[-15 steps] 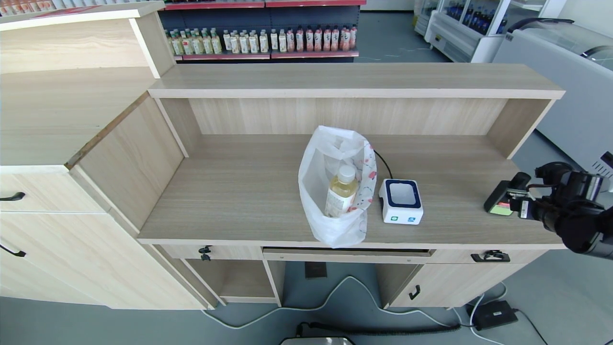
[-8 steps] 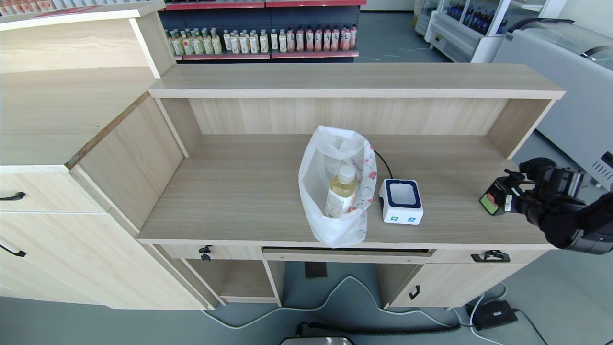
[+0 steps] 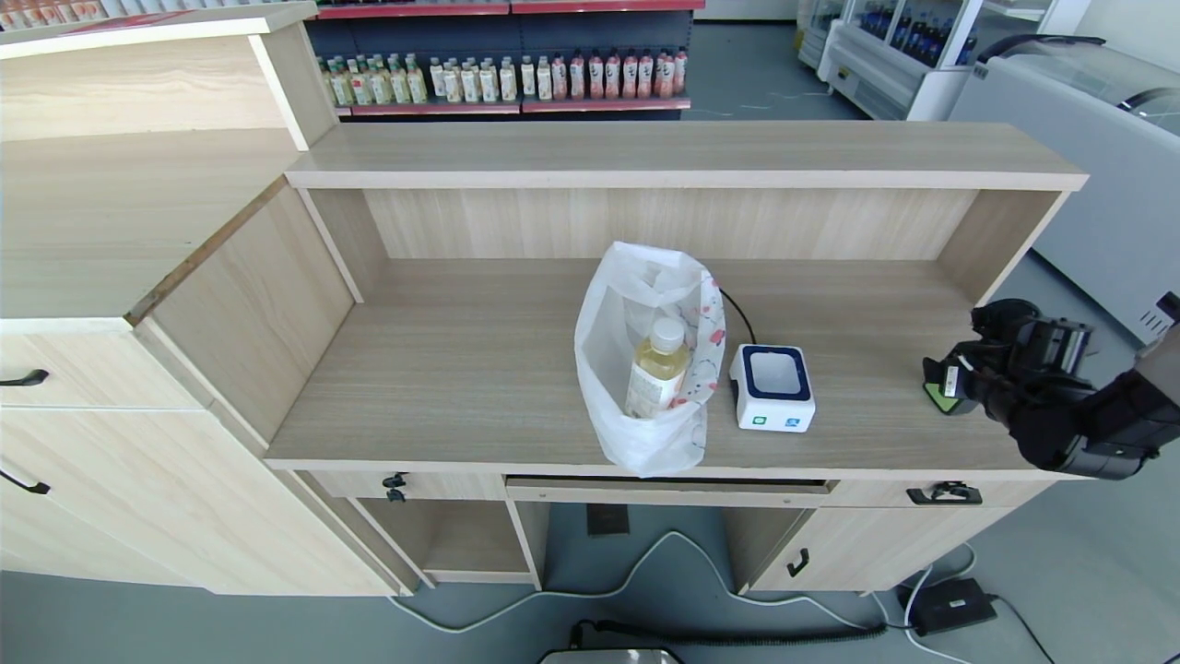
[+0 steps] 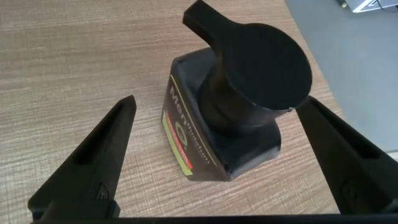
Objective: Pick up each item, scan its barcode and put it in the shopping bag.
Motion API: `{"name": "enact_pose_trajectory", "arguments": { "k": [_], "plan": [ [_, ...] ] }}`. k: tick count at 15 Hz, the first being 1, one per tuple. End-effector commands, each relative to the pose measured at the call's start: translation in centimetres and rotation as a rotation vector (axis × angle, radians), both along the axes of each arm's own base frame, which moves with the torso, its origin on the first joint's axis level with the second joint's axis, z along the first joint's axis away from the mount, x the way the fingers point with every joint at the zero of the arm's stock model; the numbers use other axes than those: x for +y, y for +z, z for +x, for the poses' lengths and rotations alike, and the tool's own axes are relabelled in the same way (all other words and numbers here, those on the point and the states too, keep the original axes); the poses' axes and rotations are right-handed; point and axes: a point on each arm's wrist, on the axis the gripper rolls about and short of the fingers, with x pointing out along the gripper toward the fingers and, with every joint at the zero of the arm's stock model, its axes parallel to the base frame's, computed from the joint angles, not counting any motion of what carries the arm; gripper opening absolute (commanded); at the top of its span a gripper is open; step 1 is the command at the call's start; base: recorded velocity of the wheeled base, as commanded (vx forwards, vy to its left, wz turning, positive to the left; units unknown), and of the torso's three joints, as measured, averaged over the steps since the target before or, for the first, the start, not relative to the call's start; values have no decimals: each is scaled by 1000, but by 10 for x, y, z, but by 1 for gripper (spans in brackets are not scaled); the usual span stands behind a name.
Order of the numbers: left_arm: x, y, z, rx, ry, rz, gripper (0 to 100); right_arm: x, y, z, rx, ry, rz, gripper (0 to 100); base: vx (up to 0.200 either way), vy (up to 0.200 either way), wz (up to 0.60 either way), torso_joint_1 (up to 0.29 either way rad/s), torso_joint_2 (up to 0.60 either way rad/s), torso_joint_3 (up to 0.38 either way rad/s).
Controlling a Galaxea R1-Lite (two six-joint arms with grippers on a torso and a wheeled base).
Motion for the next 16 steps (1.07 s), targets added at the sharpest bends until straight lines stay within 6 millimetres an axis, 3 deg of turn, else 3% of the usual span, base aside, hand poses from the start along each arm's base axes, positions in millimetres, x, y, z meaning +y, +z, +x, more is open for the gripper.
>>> {"name": "enact_pose_trajectory", "arguments": {
  "k": [1,3,4,11,14,15,16],
  "plan": [
    [0,0,0,2,0,0,100,2,-5,4,-5,36,4,100,0,0,0,0,0,0],
    [0,0,0,0,0,0,100,6,-6,5,-20,75,1,100,0,0,0,0,0,0],
    [0,0,0,2,0,0,100,8,-7,6,-19,80,-2,0,0,0,0,0,0,0],
    [0,0,0,0,0,0,100,14,-8,5,0,103,-60,0,0,0,0,0,0,0],
    [0,0,0,0,0,0,100,16,20,-8,-6,115,-178,0,0,0,0,0,0,0],
    [0,0,0,0,0,0,100,21,55,-39,-26,113,-233,0,0,0,0,0,0,0],
    [0,0,0,2,0,0,100,26,74,-67,-27,114,-266,0,0,0,0,0,0,0]
  ]
}}
